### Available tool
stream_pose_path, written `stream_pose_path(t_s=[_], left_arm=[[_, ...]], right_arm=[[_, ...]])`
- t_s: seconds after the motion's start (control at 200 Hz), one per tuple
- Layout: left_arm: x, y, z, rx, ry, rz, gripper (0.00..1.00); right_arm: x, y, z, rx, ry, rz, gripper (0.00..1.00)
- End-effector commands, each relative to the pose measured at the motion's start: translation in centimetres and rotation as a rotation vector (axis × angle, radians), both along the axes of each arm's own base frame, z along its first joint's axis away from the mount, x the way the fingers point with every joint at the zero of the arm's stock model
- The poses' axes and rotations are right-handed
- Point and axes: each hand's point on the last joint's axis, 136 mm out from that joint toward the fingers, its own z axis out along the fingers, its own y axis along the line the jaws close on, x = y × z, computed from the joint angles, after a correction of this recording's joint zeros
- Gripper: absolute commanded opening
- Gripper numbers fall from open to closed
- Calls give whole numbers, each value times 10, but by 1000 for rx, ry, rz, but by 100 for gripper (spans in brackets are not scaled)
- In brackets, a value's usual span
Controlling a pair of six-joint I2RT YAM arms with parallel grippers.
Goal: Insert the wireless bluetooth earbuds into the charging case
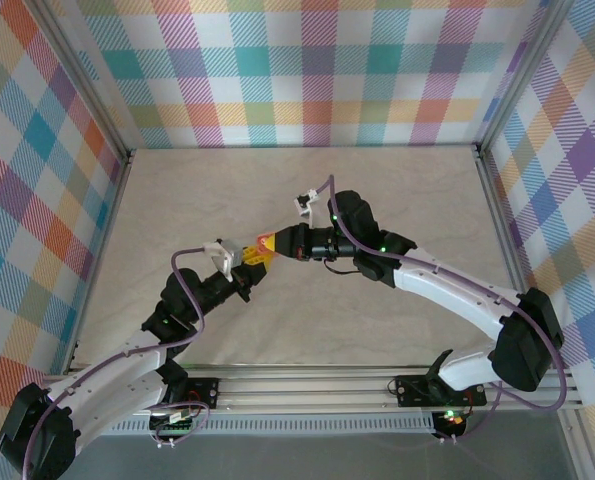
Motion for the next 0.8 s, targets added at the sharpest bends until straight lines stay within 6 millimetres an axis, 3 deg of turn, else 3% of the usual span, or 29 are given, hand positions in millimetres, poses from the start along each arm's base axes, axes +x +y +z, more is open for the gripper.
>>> stream_pose_path(t_s=[0.0,0.795], left_arm=[[-3,2,13,-32,-57,7,0],[-2,4,21,-44,-82,23,0]], right_arm=[[0,3,16,68,-5,0,6],[-9,23,-1,49,30,34,5]])
